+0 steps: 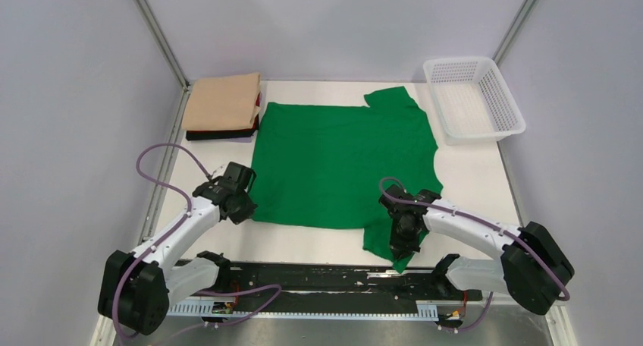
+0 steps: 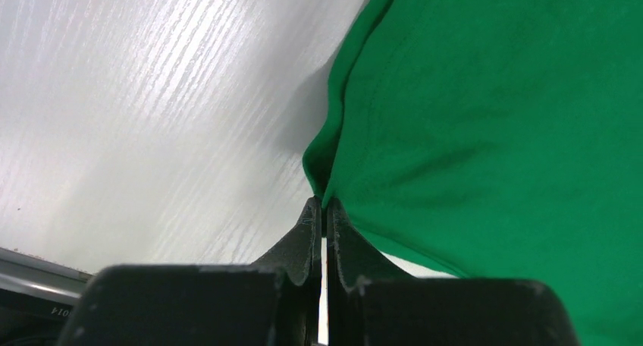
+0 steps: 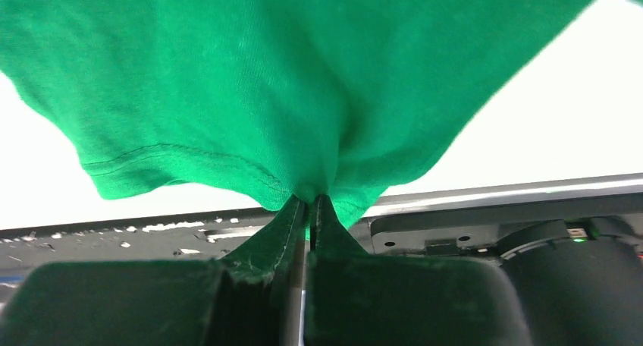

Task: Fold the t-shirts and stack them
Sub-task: Fold the flattened tshirt in 1/3 of the way

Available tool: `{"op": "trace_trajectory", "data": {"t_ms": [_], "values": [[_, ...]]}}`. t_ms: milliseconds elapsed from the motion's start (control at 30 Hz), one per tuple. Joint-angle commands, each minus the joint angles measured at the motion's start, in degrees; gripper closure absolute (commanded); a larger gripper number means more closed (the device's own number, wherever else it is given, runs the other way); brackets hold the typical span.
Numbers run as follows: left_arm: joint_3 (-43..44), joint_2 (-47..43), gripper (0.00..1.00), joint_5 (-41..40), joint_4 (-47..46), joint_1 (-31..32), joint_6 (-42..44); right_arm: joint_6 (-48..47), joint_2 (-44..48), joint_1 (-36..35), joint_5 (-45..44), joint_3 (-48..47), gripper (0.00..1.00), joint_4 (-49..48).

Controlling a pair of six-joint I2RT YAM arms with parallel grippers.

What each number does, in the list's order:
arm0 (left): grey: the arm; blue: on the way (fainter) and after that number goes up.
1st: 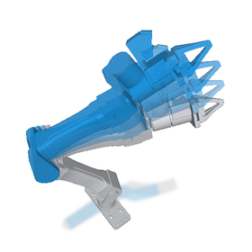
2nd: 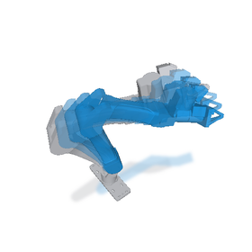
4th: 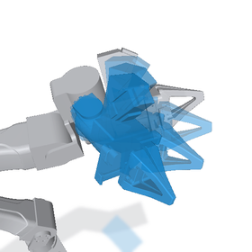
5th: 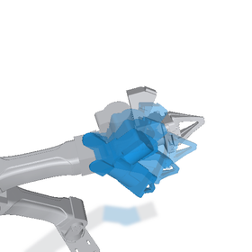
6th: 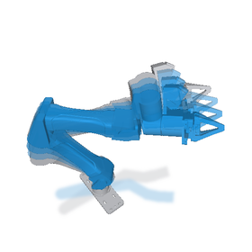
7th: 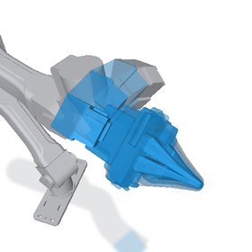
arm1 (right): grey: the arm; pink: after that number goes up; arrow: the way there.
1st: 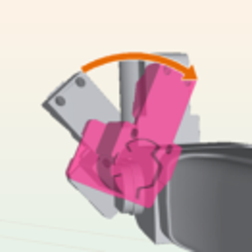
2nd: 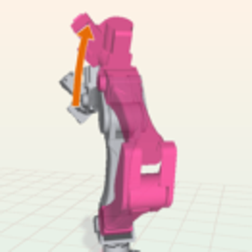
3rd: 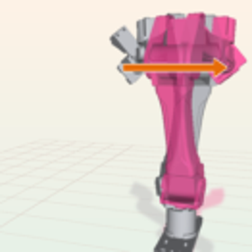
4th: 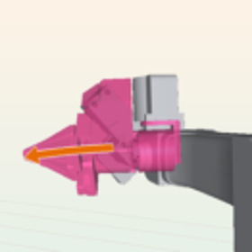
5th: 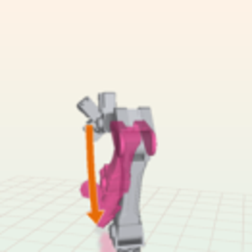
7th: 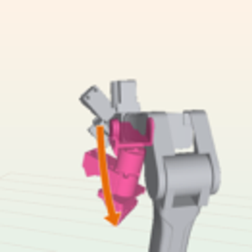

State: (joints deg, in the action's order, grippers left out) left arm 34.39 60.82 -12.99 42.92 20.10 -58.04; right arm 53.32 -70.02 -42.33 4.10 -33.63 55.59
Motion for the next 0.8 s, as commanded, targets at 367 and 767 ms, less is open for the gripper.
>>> {"op": "trace_trajectory", "data": {"t_ms": [367, 767], "values": [[6.5, 5.2, 1.00, 6.4, -8.6, -1.6, 1.7, -10.4, -7.8, 4.8, -24.4, -23.5, 1.00, 1.2], [13.8, 12.2, 1.00, 6.6, -12.0, -6.6, 2.1, -28.3, -12.4, 15.1, -20.0, -30.8, 1.00, -10.1]]}}
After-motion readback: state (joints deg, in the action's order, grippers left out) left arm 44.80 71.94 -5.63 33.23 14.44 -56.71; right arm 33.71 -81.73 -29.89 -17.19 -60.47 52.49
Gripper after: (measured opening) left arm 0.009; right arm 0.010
